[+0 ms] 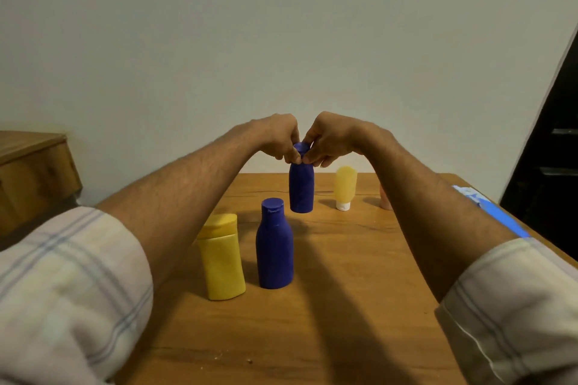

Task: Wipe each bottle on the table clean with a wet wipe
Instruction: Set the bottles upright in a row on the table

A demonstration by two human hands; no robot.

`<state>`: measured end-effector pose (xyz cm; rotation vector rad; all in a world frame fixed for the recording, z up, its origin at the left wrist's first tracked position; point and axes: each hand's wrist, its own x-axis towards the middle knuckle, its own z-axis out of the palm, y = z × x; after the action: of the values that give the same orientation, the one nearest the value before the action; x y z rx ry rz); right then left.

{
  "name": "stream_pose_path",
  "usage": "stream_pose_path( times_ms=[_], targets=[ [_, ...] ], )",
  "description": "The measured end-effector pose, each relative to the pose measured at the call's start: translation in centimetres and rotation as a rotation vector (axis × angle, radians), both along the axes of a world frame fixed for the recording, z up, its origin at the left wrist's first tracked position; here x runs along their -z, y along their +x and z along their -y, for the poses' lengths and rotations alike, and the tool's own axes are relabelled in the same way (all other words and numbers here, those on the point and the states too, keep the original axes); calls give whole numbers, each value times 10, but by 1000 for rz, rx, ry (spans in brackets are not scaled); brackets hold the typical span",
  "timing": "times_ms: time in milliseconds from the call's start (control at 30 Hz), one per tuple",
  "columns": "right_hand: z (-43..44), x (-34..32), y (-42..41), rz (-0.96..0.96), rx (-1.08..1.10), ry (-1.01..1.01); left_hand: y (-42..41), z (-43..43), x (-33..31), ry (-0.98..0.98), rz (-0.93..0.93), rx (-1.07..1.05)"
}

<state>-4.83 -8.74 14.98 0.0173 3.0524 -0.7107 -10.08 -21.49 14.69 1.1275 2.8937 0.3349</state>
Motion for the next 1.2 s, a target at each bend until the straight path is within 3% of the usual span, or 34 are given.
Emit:
stream_pose_path(
  times_ms=[467,1200],
  targets=[
    [-21,35,-55,-17,11,102,-46,-27,23,-128,-30,-59],
    [-23,45,-55,21,17,104,-50,-35,36,-152,-41,-83]
  ],
)
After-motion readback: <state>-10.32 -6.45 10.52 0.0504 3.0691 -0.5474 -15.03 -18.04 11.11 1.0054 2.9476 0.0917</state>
